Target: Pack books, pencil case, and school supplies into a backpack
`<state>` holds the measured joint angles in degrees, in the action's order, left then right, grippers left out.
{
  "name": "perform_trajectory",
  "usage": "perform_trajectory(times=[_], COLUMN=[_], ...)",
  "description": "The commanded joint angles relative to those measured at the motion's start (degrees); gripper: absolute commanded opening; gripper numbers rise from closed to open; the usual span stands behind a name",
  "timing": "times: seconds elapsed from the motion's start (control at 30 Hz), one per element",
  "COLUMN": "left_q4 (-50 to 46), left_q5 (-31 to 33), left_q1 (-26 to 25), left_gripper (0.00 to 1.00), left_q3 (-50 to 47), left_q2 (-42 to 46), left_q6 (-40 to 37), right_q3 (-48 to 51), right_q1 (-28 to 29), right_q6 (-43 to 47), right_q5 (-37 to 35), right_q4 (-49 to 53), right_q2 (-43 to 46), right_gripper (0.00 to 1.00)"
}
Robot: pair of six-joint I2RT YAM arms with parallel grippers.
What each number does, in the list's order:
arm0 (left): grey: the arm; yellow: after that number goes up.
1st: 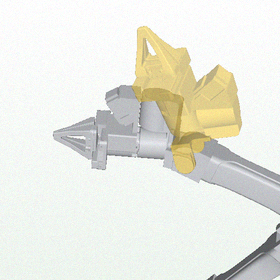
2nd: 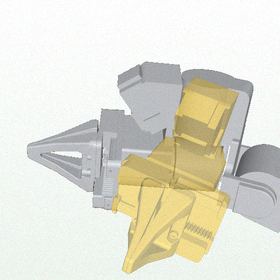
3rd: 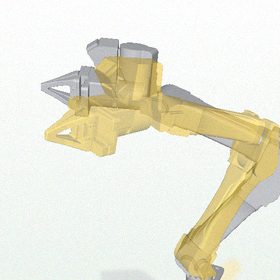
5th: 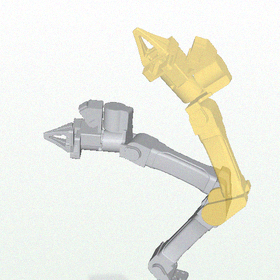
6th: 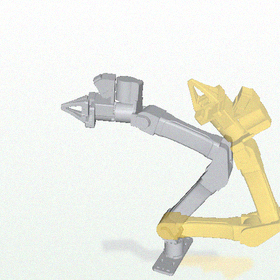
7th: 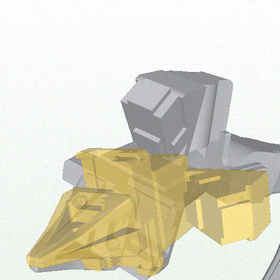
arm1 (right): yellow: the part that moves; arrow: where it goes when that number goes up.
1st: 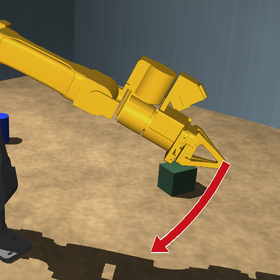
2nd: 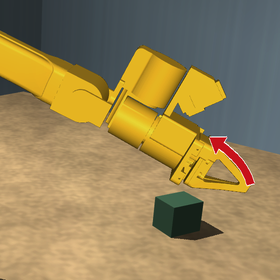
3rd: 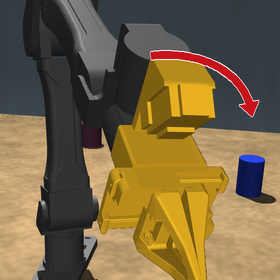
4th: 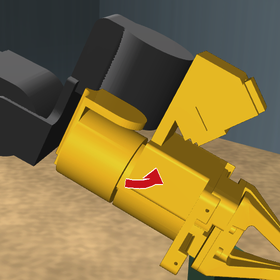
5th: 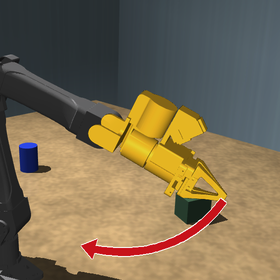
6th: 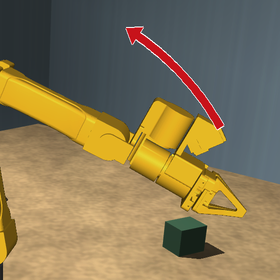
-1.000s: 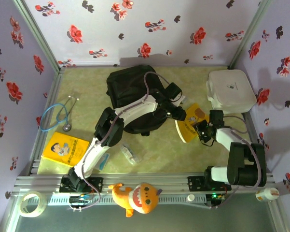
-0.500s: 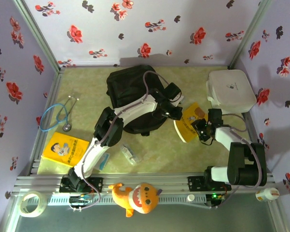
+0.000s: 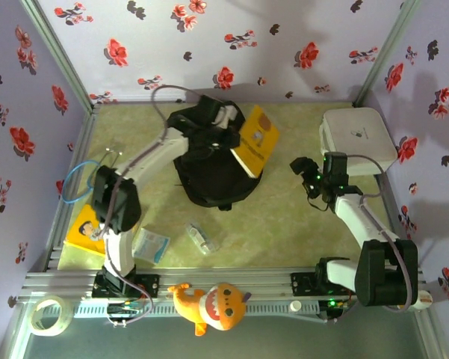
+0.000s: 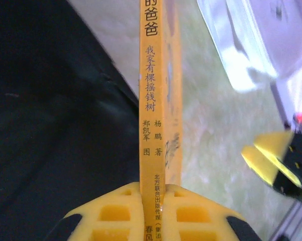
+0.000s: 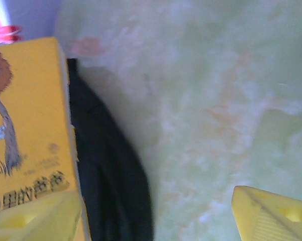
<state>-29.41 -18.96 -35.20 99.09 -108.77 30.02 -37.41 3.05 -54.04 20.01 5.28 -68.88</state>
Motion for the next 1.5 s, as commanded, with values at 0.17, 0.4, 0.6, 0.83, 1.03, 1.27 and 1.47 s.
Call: perform_trajectory(times=[0.17, 0.4, 0.6, 0.83, 1.03, 1.27, 1.47], left_q4=[23.3, 32.2, 33.0, 32.8, 34.4, 34.4, 34.3], left_q5=[7.4, 16.2, 19.9, 21.0, 21.6, 21.7, 21.6], left_q1=[6.0, 6.3, 6.3, 6.2, 6.1, 6.1, 6.1], left_gripper=[0.0, 0.0, 0.0, 0.0, 0.0, 0.0, 0.0], left_q3=[-18.5, -27.8, -30.4, -31.6, -33.1, -33.0, -32.1], left_q2=[13.4, 17.1, 18.1, 17.6, 18.1, 18.1, 17.5], left_q6=[15.8, 26.2, 30.9, 37.1, 40.2, 40.4, 40.0], right_q3=[-5.1, -6.6, -10.1, -14.6, -18.6, -22.5, -21.7], right_q1=[8.8, 18.3, 25.7, 29.5, 30.8, 31.8, 32.7], right_q6=[-5.8, -21.2, -36.6, -45.7, -51.2, -56.8, -58.4], right_q5=[5.4, 4.1, 2.3, -0.3, -2.1, -3.4, -4.8], right_q4=[-13.6, -32.5, -45.9, -52.9, -59.0, -62.0, -61.1], right_q2=[-7.1, -15.1, -23.5, -31.7, -38.2, -43.5, -44.2], right_gripper=[0.82, 0.84, 0.84, 0.85, 0.85, 0.84, 0.83])
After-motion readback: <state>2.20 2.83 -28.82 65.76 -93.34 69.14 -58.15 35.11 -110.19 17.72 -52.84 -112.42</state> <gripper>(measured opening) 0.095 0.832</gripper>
